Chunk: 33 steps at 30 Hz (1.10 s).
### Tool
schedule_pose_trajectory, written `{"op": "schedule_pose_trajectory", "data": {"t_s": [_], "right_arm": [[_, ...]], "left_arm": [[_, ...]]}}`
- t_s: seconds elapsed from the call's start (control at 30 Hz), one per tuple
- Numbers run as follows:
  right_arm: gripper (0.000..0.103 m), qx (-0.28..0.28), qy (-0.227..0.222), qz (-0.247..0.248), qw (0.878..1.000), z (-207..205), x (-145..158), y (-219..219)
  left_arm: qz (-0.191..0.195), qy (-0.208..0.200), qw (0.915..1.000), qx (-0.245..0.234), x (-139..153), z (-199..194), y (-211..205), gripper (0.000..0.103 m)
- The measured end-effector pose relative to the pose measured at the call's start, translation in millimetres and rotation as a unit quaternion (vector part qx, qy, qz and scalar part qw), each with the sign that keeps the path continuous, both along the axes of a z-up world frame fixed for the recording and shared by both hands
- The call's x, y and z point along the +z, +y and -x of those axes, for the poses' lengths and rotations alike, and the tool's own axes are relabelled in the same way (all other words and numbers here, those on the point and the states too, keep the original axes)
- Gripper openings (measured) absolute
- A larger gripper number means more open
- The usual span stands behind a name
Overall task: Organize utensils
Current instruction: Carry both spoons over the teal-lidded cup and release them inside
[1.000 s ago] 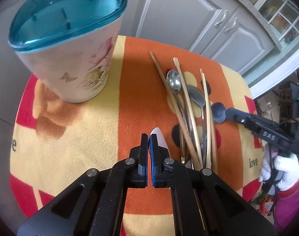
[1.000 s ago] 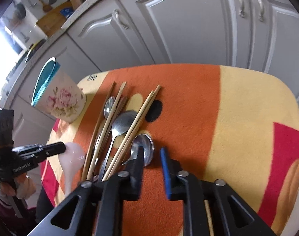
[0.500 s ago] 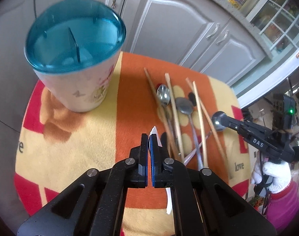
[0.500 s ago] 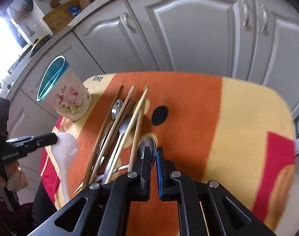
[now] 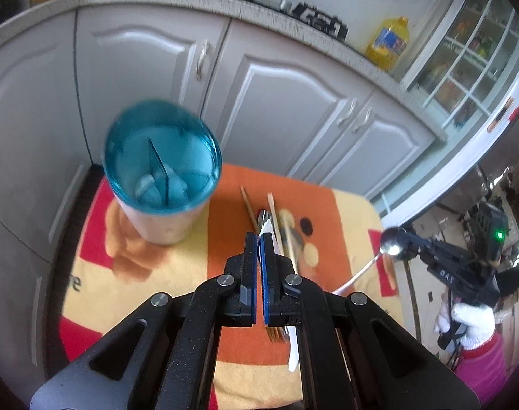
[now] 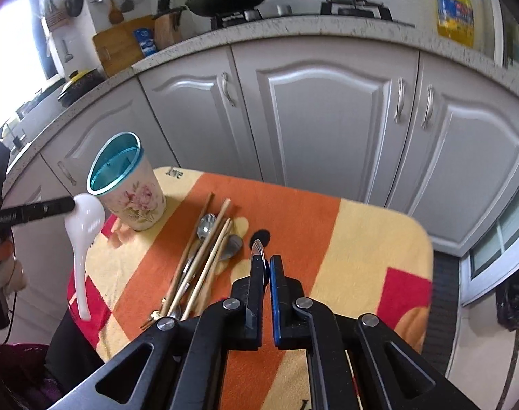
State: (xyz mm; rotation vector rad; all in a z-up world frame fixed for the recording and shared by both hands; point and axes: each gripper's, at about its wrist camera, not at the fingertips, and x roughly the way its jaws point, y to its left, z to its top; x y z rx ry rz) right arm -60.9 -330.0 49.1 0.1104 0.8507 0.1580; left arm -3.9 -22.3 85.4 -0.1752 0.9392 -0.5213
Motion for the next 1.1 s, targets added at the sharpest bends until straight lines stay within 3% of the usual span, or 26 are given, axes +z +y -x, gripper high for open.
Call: {"op": "schedule_pose_trajectory", "data": {"t_s": [0.3, 0.6, 0.8, 0.97, 1.1], "right_arm": [[0.003, 0.027, -0.06, -0.015, 0.998, -23.3, 52.4, 31.3], [0.003, 0.067, -0.128, -0.015, 0.989, -99.5, 107.3, 100.8], [0.003, 0.088, -0.14, 0.025, 0.986, -150.7, 107.4, 149.2], [0.003, 0.113, -0.132, 0.087, 0.981, -171.8, 87.7, 183.0], [0.003, 0.138, -0.1, 0.093, 0.981, -181.3, 61.8, 198.1]], "left_arm": [[0.005, -0.055, 0.9961, 0.069, 44.6, -32.5, 40.0, 0.0], [-0.052, -0.134, 0.976, 0.164, 56.7, -79.2, 61.9, 0.0], [-0.097, -0.186, 0.9585, 0.193, 43.8, -101.3, 58.7, 0.001], [-0.112, -0.181, 0.9581, 0.192, 20.7, -108.8, 55.7, 0.0], [-0.118, -0.163, 0.9604, 0.192, 0.3, -110.9, 53.5, 0.001]]}}
